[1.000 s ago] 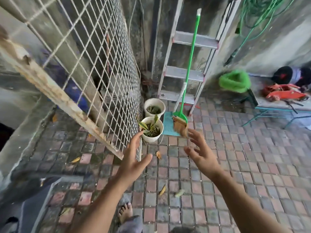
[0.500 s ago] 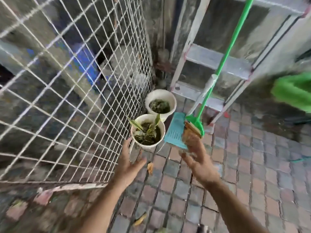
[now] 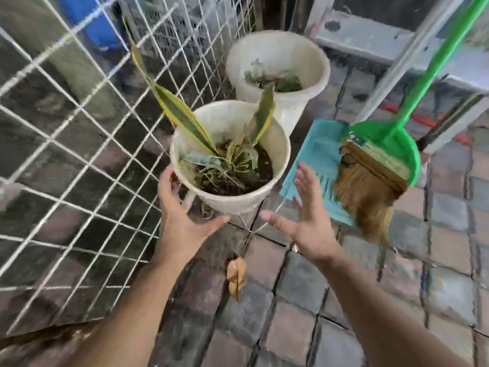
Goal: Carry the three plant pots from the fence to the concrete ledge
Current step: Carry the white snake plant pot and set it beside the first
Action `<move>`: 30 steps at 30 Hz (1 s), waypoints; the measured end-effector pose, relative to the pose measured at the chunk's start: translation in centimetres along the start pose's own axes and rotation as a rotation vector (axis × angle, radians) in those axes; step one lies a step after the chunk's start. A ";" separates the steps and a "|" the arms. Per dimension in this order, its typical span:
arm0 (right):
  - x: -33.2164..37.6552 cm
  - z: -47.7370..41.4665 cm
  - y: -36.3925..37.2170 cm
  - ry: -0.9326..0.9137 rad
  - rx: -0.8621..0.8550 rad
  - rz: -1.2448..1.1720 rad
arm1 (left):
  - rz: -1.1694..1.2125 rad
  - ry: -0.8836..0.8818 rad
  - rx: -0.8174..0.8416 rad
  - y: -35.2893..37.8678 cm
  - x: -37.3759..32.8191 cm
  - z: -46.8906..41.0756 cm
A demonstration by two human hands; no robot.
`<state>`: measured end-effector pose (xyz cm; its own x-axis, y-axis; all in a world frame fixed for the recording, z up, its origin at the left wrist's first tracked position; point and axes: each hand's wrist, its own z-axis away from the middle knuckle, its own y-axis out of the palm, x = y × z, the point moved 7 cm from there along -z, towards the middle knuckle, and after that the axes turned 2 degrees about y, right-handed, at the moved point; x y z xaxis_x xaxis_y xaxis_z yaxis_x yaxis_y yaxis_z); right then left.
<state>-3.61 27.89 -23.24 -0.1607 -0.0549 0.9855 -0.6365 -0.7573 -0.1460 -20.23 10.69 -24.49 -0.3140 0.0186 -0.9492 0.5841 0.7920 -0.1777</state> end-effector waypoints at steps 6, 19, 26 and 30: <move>-6.3 -3.2 1.2 -0.147 -0.062 -0.144 | 0.092 0.081 -0.165 0.4 6.0 -0.2; -4.6 -7.7 1.3 -0.224 -0.001 -0.144 | 0.179 0.036 0.053 -0.1 8.6 -3.2; -5.6 -7.7 1.7 -0.204 0.055 -0.101 | 0.137 0.065 0.041 2.3 9.2 -2.1; -6.5 -7.4 2.4 -0.185 0.053 -0.080 | 0.118 0.066 -0.022 2.5 10.2 -1.7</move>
<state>-9.68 31.25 -30.63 0.0325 -0.1083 0.9936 -0.6005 -0.7968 -0.0672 -23.22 13.88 -34.20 -0.2924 0.1521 -0.9441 0.6035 0.7952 -0.0588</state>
